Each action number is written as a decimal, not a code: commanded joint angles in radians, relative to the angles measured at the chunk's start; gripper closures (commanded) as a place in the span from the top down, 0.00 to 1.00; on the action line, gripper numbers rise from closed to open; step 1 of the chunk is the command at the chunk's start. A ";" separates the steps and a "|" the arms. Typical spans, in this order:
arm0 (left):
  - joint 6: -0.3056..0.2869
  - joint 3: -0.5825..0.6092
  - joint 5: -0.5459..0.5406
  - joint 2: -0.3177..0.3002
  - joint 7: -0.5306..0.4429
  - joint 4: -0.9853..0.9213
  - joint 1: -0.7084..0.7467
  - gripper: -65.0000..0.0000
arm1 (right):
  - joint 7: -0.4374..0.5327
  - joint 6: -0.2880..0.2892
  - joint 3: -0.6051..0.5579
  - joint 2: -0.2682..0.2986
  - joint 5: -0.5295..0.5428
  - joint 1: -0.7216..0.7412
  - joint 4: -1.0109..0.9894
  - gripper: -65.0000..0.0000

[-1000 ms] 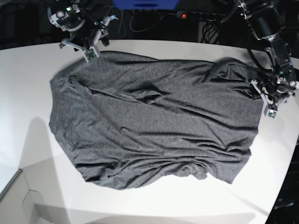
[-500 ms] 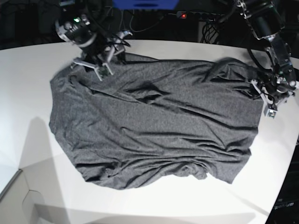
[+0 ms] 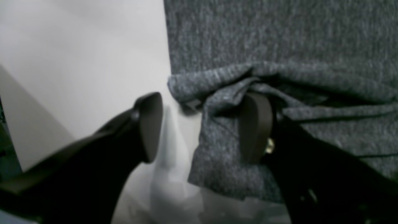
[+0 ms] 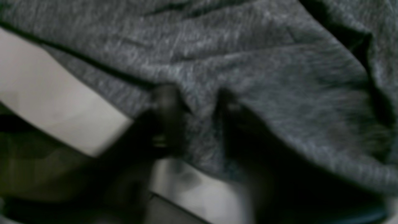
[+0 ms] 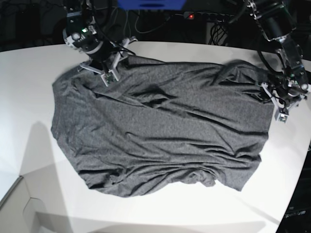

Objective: Layout the t-shirt on the table in an organized manner, then fold the t-shirt properly
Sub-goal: 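Drag the shirt edge outward with both grippers to flatten it, then grasp the shirt's side edges with both grippers and pull them outward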

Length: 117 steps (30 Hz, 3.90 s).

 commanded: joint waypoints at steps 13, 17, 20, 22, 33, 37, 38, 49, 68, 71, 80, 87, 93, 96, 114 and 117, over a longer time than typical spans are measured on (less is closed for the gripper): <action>0.002 -0.002 0.019 -0.007 0.025 0.005 -0.003 0.58 | 0.059 0.005 0.035 0.054 -0.004 -0.138 0.007 0.00; 0.002 -0.002 0.019 -0.007 0.025 0.005 0.016 0.58 | 0.060 0.005 0.115 0.053 -0.001 -0.147 0.007 0.00; 0.002 -0.002 0.019 -0.007 0.025 0.005 0.017 0.58 | 0.060 0.008 0.161 0.056 0.000 -0.148 0.007 0.00; 0.002 -0.002 0.019 -0.007 0.025 0.005 0.017 0.58 | 0.062 0.008 0.167 0.057 0.000 -0.161 0.009 0.00; 0.002 0.001 0.019 -0.007 0.025 0.005 0.013 0.58 | 0.062 0.011 0.099 0.077 -0.001 -0.243 0.092 0.00; 0.002 0.001 0.019 -0.005 0.025 0.005 0.011 0.58 | 0.059 0.011 0.085 0.077 -0.001 -0.245 0.086 0.00; 0.002 0.001 0.019 -0.005 0.025 0.005 0.011 0.58 | 0.059 0.011 0.088 0.077 -0.001 -0.247 0.086 0.00; 0.002 -0.003 0.019 -0.005 0.036 0.161 0.045 0.58 | 0.059 0.011 0.091 0.079 0.002 -0.245 0.118 0.00; 0.002 -0.062 0.019 0.009 0.025 0.088 0.003 0.58 | 0.060 0.011 0.087 0.073 0.003 -0.220 0.222 0.10; 0.002 -0.060 0.019 0.013 0.024 0.019 0.002 0.58 | 0.060 0.011 0.085 0.073 0.003 -0.220 0.222 0.10; 0.002 -0.068 0.020 -0.030 0.024 0.006 0.020 0.58 | 0.060 0.011 0.078 0.063 0.005 -0.193 0.222 0.10; 0.002 -0.068 0.020 -0.034 0.025 0.055 0.020 0.58 | 0.060 0.011 0.019 0.042 0.005 -0.159 0.222 0.10; 0.002 -0.068 0.020 -0.036 0.034 0.061 0.008 0.58 | 0.060 0.011 -0.010 0.030 0.003 -0.144 0.222 0.10; 0.002 -0.069 0.020 -0.048 0.034 0.088 0.008 0.58 | 0.060 0.011 -0.004 0.030 0.003 -0.138 0.222 0.16; 0.002 -0.060 0.022 0.010 0.034 0.127 -0.227 0.58 | 0.048 0.008 0.044 0.036 -0.001 0.160 0.144 0.44; 0.002 -0.058 0.027 0.038 0.027 0.037 -0.322 0.58 | 0.039 0.008 0.044 0.042 -0.001 0.303 0.035 0.44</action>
